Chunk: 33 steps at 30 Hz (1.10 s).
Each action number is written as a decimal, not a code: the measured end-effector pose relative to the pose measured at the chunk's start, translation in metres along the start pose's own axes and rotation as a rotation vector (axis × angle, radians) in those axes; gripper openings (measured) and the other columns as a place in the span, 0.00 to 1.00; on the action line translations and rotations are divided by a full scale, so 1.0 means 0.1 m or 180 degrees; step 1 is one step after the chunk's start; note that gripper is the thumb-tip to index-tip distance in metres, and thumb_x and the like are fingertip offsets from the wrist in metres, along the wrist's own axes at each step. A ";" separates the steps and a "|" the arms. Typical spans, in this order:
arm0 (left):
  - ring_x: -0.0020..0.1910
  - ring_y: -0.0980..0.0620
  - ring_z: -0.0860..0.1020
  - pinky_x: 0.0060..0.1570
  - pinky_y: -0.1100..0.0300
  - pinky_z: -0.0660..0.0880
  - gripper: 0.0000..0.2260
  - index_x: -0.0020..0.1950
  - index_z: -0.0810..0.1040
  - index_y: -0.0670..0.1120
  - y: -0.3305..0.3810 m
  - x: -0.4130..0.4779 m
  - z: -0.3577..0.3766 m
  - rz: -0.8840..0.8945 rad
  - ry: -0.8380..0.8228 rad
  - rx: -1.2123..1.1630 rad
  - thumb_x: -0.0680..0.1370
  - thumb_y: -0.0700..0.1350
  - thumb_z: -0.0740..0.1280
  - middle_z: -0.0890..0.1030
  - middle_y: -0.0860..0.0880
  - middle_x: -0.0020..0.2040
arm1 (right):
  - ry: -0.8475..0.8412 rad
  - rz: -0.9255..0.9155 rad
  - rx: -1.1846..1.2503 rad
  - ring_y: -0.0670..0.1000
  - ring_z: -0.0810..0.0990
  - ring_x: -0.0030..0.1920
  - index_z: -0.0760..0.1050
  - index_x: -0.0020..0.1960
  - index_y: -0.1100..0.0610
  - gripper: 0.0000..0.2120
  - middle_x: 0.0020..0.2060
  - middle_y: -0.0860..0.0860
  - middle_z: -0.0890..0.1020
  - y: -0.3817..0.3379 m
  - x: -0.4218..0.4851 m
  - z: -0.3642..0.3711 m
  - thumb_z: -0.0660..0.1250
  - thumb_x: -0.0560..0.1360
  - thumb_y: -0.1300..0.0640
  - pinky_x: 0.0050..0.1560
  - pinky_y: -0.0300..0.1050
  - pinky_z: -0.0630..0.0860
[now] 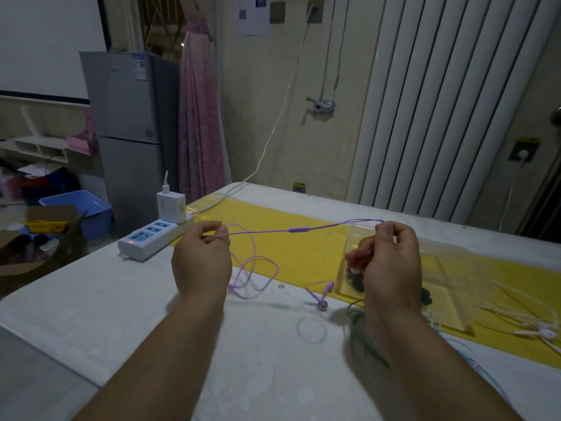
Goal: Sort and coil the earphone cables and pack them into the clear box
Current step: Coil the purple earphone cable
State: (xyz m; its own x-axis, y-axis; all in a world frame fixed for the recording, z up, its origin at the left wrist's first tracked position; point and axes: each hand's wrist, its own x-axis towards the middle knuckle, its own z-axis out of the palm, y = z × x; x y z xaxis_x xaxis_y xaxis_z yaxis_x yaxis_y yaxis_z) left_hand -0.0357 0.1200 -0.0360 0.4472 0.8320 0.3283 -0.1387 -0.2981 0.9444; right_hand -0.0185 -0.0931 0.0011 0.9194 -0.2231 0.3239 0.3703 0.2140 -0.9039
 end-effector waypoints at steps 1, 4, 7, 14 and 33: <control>0.41 0.48 0.80 0.44 0.54 0.75 0.03 0.47 0.78 0.55 0.01 0.00 0.00 0.0011 0.0043 -0.0004 0.76 0.47 0.69 0.81 0.52 0.37 | -0.0054 0.0030 -0.0015 0.50 0.70 0.26 0.69 0.44 0.54 0.11 0.24 0.47 0.70 0.01 0.00 0.00 0.54 0.84 0.53 0.27 0.42 0.67; 0.40 0.47 0.79 0.42 0.54 0.74 0.03 0.46 0.77 0.52 0.02 -0.03 0.00 0.0166 -0.0024 0.0146 0.75 0.47 0.70 0.80 0.52 0.37 | -0.0296 0.0127 -0.0169 0.47 0.61 0.26 0.69 0.42 0.53 0.11 0.24 0.44 0.66 0.06 0.00 0.02 0.56 0.83 0.53 0.27 0.42 0.58; 0.44 0.48 0.78 0.43 0.55 0.73 0.03 0.44 0.80 0.52 0.01 -0.05 0.03 0.0293 -0.0325 0.0655 0.75 0.50 0.70 0.80 0.52 0.45 | -0.0542 0.0013 -0.0451 0.47 0.60 0.27 0.71 0.42 0.53 0.11 0.25 0.46 0.65 0.13 0.01 0.01 0.58 0.82 0.54 0.29 0.44 0.58; 0.40 0.48 0.77 0.39 0.56 0.71 0.07 0.40 0.81 0.48 0.15 -0.14 0.03 0.0175 -0.1196 0.1000 0.74 0.44 0.64 0.81 0.50 0.37 | -0.0593 -0.0326 -0.0848 0.51 0.63 0.28 0.71 0.43 0.51 0.10 0.27 0.51 0.66 0.18 -0.05 0.01 0.59 0.81 0.50 0.32 0.48 0.62; 0.35 0.53 0.74 0.35 0.61 0.68 0.05 0.43 0.77 0.47 0.21 -0.17 -0.04 0.0671 -0.0368 0.0231 0.71 0.37 0.67 0.76 0.52 0.34 | -0.0606 -0.0222 -0.1666 0.51 0.63 0.30 0.61 0.33 0.55 0.23 0.26 0.49 0.64 0.14 -0.03 -0.02 0.57 0.80 0.42 0.34 0.47 0.60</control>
State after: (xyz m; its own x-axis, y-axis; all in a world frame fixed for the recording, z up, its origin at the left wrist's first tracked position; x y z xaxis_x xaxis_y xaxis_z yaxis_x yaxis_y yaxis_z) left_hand -0.0500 0.1017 -0.0219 0.5138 0.6900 0.5098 -0.1778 -0.4957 0.8501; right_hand -0.0163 -0.0917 -0.0131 0.9208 -0.0337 0.3886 0.3606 -0.3063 -0.8810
